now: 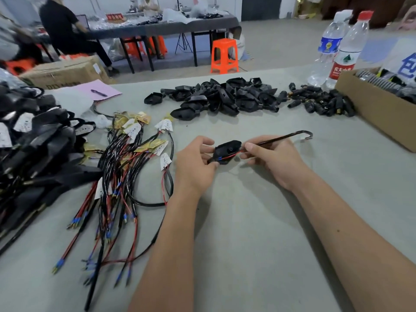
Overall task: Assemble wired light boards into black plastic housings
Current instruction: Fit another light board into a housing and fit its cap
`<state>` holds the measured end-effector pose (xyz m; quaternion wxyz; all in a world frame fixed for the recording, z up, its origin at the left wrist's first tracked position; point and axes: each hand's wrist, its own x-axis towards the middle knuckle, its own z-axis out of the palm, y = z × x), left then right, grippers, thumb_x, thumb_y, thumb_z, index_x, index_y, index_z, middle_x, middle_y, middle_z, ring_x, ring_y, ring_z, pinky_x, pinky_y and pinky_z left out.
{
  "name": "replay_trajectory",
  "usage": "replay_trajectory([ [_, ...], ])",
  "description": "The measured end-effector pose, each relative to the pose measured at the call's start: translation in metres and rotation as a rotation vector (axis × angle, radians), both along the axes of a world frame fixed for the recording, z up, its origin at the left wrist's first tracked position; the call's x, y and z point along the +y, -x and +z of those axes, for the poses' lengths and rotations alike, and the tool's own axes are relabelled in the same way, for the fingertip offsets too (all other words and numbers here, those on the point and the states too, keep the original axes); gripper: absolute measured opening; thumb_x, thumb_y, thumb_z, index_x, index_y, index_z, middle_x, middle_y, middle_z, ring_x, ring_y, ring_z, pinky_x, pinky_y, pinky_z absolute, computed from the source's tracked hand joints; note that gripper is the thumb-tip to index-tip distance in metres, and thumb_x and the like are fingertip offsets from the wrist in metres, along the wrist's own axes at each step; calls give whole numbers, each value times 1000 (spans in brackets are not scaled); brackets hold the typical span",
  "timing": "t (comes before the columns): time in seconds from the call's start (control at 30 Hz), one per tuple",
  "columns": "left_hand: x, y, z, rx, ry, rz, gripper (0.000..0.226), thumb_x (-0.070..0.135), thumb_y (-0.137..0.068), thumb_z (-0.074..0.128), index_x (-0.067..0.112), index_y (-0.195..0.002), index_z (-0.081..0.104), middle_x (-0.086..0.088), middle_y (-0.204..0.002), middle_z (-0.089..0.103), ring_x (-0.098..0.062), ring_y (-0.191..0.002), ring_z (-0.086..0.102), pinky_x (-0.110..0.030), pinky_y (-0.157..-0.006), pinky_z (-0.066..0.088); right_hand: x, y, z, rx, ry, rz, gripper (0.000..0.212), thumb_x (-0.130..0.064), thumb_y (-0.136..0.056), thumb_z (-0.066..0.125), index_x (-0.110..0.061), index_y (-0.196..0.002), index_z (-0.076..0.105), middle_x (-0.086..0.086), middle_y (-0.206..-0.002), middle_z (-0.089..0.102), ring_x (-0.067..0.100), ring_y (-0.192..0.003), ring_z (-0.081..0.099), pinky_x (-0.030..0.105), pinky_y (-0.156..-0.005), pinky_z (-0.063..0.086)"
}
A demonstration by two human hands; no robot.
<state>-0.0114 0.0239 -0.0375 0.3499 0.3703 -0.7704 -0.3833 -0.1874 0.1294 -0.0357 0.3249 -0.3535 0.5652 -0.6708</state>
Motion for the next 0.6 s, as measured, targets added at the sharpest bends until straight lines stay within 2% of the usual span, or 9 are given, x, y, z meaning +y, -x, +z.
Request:
replay_trajectory([
  [0.1, 2, 3, -1, 31, -41, -39, 44, -5, -76, 81, 21, -108, 65, 2, -98, 73, -6, -84, 69, -10, -72, 52, -1, -2, -2, -6, 5, -14, 7, 12, -89, 70, 10, -94, 71, 24, -88, 76, 31, -80, 78, 28, -76, 63],
  [0.23, 6, 9, -2, 43, -27, -49, 43, -1, -75, 84, 21, -107, 66, 9, -94, 72, -9, -80, 68, -12, -70, 51, -4, -7, -3, 98, -70, -87, 8, 7, -87, 74, -1, -87, 73, 24, -78, 75, 38, -75, 77, 41, -79, 65],
  [0.33, 9, 12, -2, 35, -28, -53, 43, 5, -74, 87, 25, -106, 67, 12, -91, 74, -7, -79, 67, -19, -74, 55, -4, -12, -3, 196, -129, -76, 13, 2, -85, 78, -4, -88, 67, 21, -70, 73, 30, -59, 74, 32, -55, 59],
  [0.4, 11, 13, -1, 35, -37, -66, 41, 9, -73, 89, 27, -103, 68, 11, -90, 74, -4, -75, 64, -21, -73, 56, -5, -15, -3, 287, -159, -54, 16, -3, -84, 81, -9, -83, 67, 17, -65, 72, 25, -54, 71, 27, -46, 51],
  [0.5, 13, 14, 1, 25, -36, -59, 37, 11, -74, 90, 25, -101, 69, 9, -89, 73, -6, -76, 65, -22, -73, 57, -4, -16, -1, 368, -166, -53, 15, -10, -79, 86, -15, -77, 72, 9, -65, 73, 22, -54, 69, 27, -49, 51],
  [0.6, 11, 14, 2, 74, -85, -9, 23, 11, -80, 86, 19, -95, 70, 2, -83, 73, -8, -71, 69, -22, -70, 57, -3, -15, -1, 419, -139, -162, 18, -27, -75, 90, -23, -81, 73, -3, -75, 74, 18, -60, 68, 24, -58, 51],
])
